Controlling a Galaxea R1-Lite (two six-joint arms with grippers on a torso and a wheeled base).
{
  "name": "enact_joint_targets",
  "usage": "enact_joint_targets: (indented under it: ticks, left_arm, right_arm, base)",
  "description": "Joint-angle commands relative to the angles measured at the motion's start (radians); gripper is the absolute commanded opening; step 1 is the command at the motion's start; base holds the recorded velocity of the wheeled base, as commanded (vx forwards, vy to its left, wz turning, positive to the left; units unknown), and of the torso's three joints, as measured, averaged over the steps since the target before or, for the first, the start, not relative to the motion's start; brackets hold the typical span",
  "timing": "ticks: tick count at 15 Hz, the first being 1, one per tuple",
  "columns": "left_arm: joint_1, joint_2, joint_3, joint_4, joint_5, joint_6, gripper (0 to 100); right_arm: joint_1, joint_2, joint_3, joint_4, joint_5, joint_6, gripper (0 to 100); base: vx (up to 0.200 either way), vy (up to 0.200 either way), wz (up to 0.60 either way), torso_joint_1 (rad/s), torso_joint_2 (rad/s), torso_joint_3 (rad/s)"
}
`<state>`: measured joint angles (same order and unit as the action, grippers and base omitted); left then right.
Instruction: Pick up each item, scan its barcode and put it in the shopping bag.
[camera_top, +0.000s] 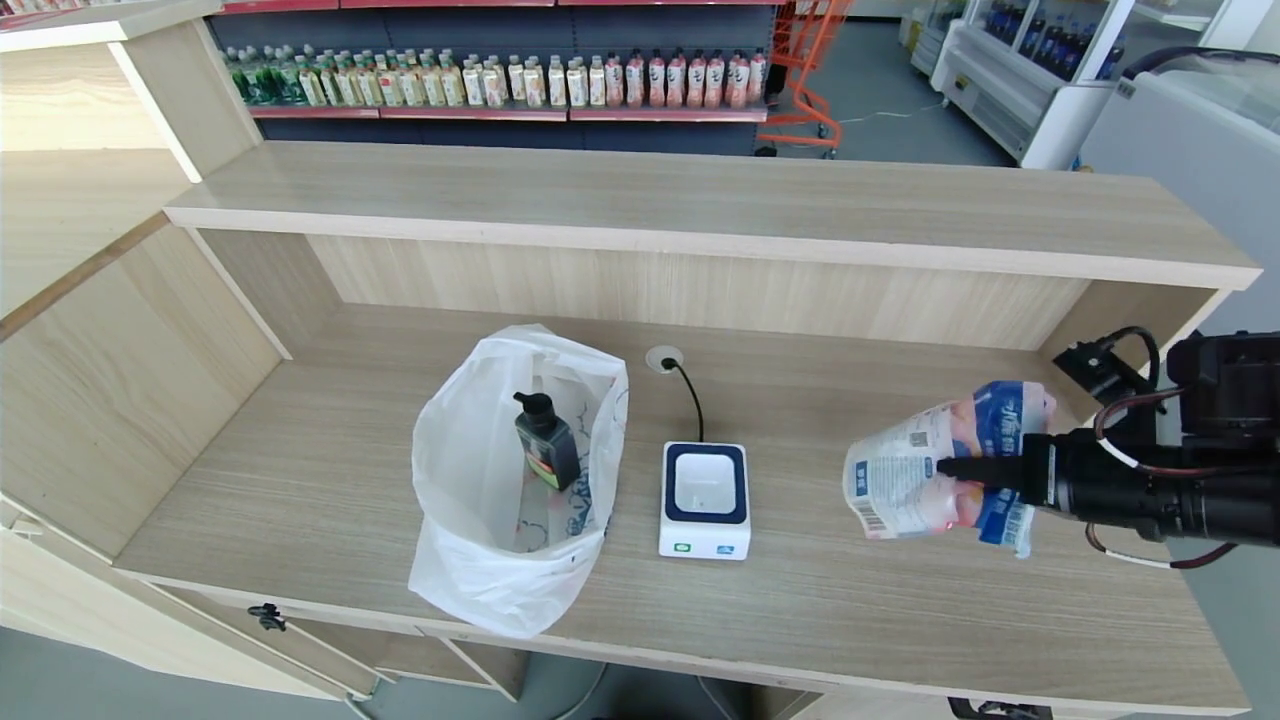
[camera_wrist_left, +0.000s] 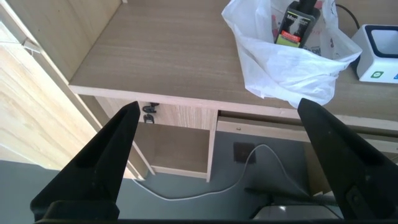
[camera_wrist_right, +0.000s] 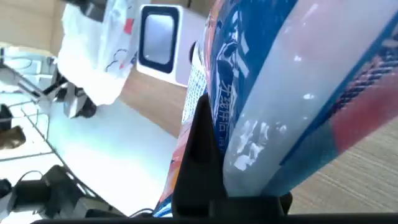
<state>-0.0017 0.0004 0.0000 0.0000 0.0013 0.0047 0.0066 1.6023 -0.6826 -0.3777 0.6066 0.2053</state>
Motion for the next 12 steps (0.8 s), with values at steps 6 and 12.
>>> enact_joint_targets:
  ticks: [6,12]
  left_arm:
    - [0.0,0.0,0.0,0.0,0.0,0.0,100]
    - [0.0,0.0,0.0,0.0,0.0,0.0,100]
  right_arm:
    - [0.156,-0.133,0.028,0.019,0.398,-0.001,0]
    - [0.222,-0.116,0.026,0.019,0.492,0.013,0]
  base:
    - [0.0,0.0,0.0,0.0,0.0,0.0]
    - [0.0,0.0,0.0,0.0,0.0,0.0]
